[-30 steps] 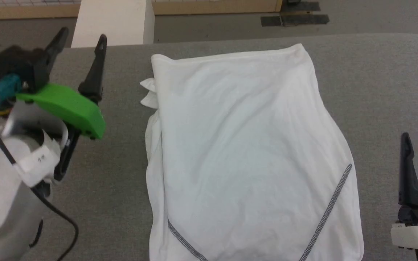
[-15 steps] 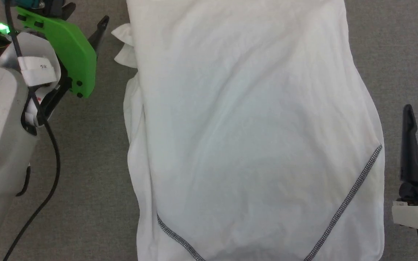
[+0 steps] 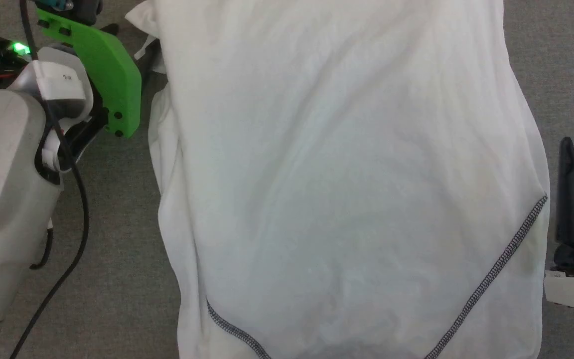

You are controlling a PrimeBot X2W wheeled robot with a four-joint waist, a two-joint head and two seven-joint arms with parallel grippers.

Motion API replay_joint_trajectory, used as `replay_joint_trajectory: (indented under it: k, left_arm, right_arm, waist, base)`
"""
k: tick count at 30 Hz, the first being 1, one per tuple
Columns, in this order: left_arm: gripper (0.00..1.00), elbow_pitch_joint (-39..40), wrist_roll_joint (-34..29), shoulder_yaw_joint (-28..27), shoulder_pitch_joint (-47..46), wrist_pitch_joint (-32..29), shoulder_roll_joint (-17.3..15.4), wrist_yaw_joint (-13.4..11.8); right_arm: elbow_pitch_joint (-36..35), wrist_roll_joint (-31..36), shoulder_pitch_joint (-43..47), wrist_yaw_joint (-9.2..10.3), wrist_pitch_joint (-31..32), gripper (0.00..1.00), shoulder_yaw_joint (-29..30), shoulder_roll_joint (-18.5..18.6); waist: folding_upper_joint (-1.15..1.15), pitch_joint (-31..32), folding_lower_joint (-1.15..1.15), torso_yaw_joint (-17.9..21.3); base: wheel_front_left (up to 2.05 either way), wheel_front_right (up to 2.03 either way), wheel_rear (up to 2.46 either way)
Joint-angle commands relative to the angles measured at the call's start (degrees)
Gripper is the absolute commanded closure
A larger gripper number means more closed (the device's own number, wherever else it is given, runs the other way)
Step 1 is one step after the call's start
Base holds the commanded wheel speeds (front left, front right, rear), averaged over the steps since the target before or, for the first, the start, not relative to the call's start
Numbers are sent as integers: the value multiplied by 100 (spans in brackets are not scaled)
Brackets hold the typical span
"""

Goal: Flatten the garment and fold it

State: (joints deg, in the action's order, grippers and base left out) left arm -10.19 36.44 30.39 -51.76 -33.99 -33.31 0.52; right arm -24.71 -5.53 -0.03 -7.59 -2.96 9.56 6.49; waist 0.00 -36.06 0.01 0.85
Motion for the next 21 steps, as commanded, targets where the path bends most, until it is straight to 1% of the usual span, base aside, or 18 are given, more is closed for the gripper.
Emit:
replay_joint_trajectory:
  k: [1,4,5,6,9,12,16,21]
  left_arm:
    - [0,-16,89,56,-24,-111,87,16]
    - [0,-29,163,112,1,-273,131,3]
    - [44,-52,191,143,21,-360,145,-8]
    - [100,-63,213,173,39,-423,150,0]
    - [100,-89,288,192,84,-511,171,-14]
    - [100,-107,289,113,77,-373,177,-80]
    - [100,-132,227,-41,8,-72,136,-171]
    - [100,-94,274,-324,59,405,96,-283]
  right_arm:
    - [17,-24,-122,10,-25,0,3,21]
    - [37,-31,-147,10,-18,0,-15,38]
    - [41,-30,-161,10,-22,0,-24,38]
    - [45,-31,-172,10,-23,0,-34,39]
    - [62,-37,-212,10,-21,0,-52,50]
    - [93,-44,-236,10,-22,0,-4,67]
    - [162,-23,-247,10,-44,0,46,63]
    - [273,36,-215,10,-82,0,-5,-12]
  waist:
    - [0,-49,-1,-26]
    - [0,-98,-1,-29]
    - [0,-116,-1,-23]
    - [0,-129,-1,-15]
    - [0,-175,-1,21]
    - [0,-191,-1,40]
    - [0,-90,-1,32]
    - [0,276,-1,-10]
  base:
    - [0,0,0]
    - [0,0,0]
    - [0,0,0]
    - [0,0,0]
    - [0,0,0]
    - [0,0,0]
    - [0,0,0]
    - [0,0,0]
